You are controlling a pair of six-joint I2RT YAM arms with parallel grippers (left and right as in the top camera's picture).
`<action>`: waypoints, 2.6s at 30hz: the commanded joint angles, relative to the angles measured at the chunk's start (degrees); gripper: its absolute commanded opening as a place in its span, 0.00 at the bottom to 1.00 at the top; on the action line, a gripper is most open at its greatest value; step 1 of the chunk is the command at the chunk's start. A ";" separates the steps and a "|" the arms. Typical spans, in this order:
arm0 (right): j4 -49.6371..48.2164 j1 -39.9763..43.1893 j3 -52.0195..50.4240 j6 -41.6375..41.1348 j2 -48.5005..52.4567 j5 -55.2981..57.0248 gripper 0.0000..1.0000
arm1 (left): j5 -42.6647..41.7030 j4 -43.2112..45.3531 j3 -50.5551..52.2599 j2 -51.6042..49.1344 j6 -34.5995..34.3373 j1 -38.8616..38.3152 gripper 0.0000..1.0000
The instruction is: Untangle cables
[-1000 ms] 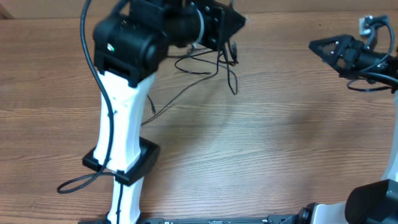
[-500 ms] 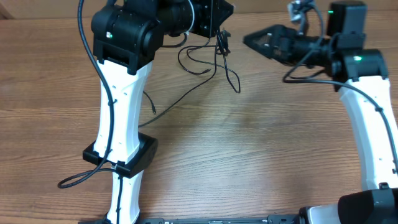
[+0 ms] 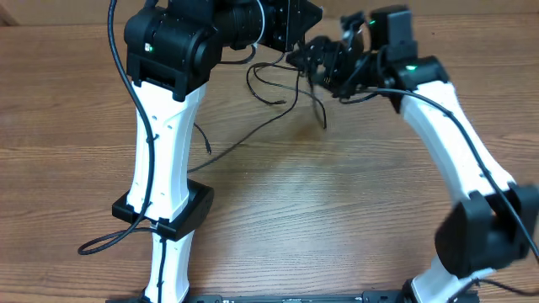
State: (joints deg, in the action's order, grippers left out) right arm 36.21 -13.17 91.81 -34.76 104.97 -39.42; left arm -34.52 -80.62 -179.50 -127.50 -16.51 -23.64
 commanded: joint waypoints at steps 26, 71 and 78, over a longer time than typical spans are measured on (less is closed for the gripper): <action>16.48 1.60 -1.11 15.85 6.01 20.46 1.00 | 9.46 14.73 -0.50 20.81 -4.48 41.29 0.04; 29.38 15.04 8.57 20.31 0.24 19.63 1.00 | 25.88 -2.60 37.22 10.49 13.25 32.20 0.92; 31.87 20.70 8.55 20.61 0.24 19.61 1.00 | 23.93 4.00 49.31 10.45 16.00 14.49 0.92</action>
State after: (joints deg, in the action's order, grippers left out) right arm 67.83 6.17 99.33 -14.92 106.24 -19.51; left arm -7.77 -79.75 -135.09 -118.61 -3.70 -3.62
